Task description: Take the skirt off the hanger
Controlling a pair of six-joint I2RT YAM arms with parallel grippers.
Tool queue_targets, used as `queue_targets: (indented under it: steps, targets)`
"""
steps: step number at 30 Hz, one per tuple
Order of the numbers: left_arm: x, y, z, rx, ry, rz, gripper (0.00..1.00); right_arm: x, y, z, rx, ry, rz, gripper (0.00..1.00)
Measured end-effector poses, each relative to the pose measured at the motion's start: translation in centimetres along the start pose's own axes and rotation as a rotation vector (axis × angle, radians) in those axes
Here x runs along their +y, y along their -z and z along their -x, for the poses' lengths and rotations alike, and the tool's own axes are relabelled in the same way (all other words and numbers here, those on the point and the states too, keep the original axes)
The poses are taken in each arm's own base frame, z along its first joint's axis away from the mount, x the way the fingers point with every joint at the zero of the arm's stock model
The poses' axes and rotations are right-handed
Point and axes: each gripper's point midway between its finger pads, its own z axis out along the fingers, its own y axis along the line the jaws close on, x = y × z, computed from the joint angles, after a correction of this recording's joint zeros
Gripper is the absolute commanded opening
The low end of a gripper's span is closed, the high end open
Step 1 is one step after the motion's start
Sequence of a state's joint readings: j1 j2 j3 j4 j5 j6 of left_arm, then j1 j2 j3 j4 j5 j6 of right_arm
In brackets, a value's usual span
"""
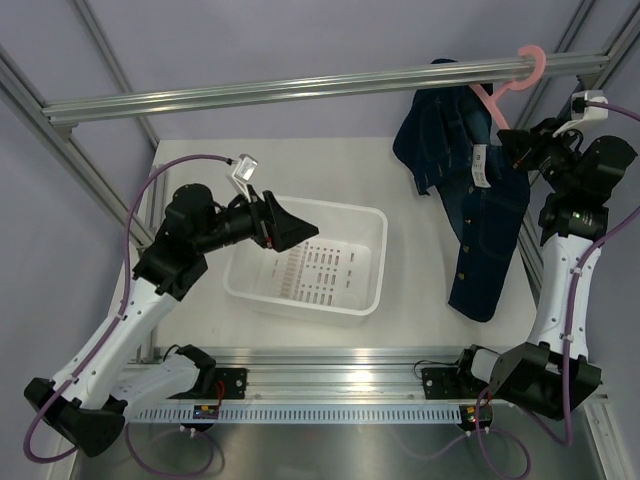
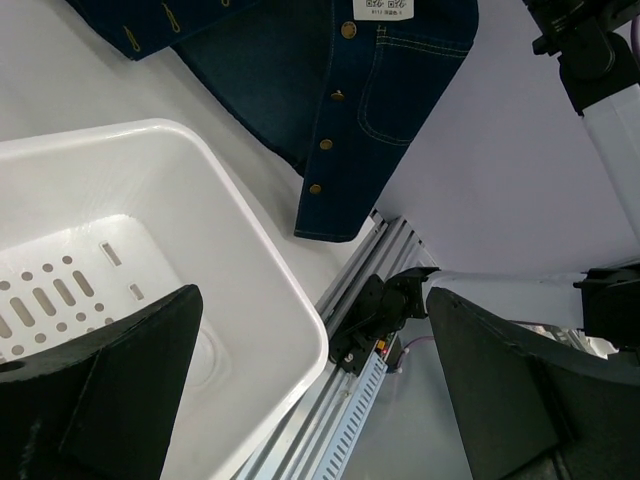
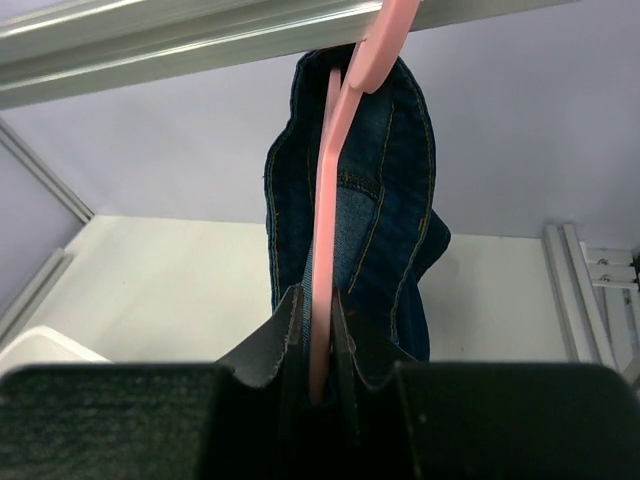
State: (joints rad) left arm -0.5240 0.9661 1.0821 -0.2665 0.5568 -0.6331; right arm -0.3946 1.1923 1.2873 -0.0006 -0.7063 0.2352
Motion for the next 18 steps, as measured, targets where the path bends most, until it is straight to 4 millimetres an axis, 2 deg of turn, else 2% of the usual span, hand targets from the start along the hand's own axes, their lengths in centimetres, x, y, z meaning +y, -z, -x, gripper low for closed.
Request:
queue_targets:
  steps: [6, 12, 15, 18]
  targets:
    - [0.7, -0.3, -0.6, 0.033, 0.008, 0.021, 0.99, 1.5, -0.1, -0.2, 0.041, 0.080, 0.051, 0.00]
    - [1.4, -0.8, -1.0, 0.052, 0.020, 0.035, 0.99, 1.9, -0.2, -0.1, 0.037, 0.152, 0.053, 0.00]
    - [1.3, -0.9, -0.8, 0.045, 0.015, 0.030, 0.99, 2.1, 0.2, 0.8, 0.012, 0.179, 0.033, 0.00]
    - [1.3, -1.2, -0.6, 0.043, 0.014, 0.020, 0.99, 2.4, 0.9, 2.6, -0.044, 0.238, -0.003, 0.00]
